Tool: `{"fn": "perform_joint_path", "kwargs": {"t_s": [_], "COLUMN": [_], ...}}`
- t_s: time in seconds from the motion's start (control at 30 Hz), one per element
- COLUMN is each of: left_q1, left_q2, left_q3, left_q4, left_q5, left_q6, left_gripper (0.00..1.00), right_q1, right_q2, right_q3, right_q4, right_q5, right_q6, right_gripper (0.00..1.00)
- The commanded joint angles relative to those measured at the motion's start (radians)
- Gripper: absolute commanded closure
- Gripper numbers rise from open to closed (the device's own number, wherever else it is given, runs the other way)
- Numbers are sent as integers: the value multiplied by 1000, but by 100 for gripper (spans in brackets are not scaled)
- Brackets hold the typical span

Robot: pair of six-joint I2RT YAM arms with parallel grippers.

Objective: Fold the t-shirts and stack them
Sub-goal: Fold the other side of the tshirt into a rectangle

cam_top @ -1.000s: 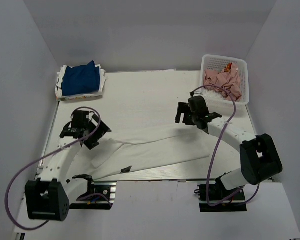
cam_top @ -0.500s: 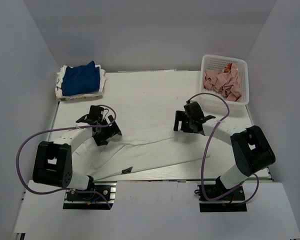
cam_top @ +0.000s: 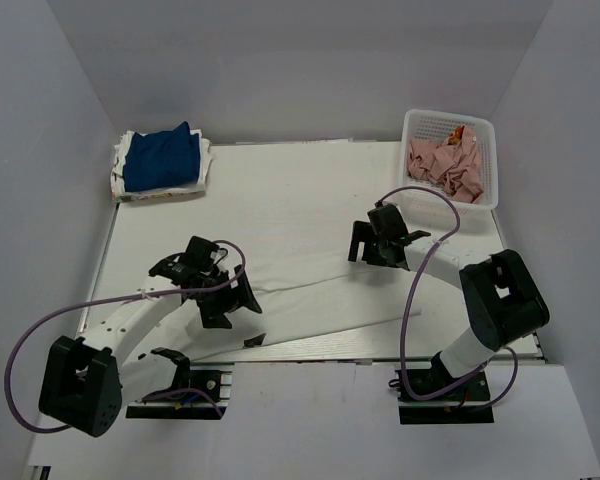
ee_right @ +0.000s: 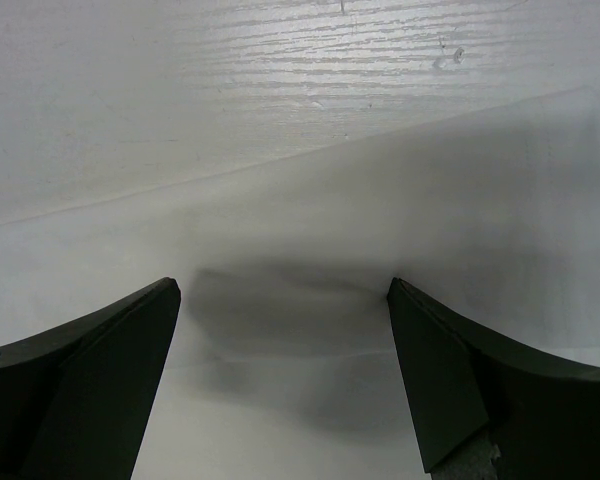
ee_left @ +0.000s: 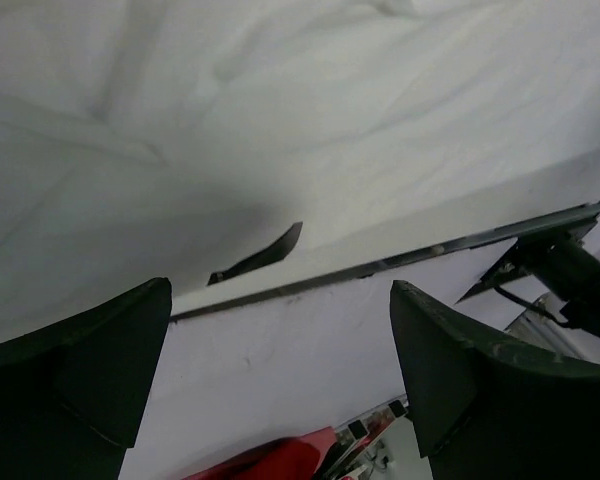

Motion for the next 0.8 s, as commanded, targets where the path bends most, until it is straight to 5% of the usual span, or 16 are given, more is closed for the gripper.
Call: {"fn": "perform_joint_path", "kwargs": {"t_s": [0.0, 0.1, 0.2, 0.53, 0.77], "left_q1": [-22, -22, -10, -22, -22], "left_q2": [-41, -3, 50, 233, 195], "left_q3": [81, 195, 238, 221, 78], "left_q4": [-109, -211, -37, 103, 104], "left_q5": [-38, -372, -531, -547, -392], "left_q6": [12, -6, -19, -30, -40], "left_gripper": [0, 0, 0, 0, 0], "right_q1": [-8, -5, -7, -10, -8], "right_q2": [-1, 1, 8, 15, 19], "right_q3": [4, 6, 7, 12, 19], "right_q4": [-3, -6, -3, -21, -35], "right_q5": [22, 34, 13, 7, 11], "right_q6": [2, -2, -1, 1, 14], "right_gripper": [9, 9, 9, 9, 9]}}
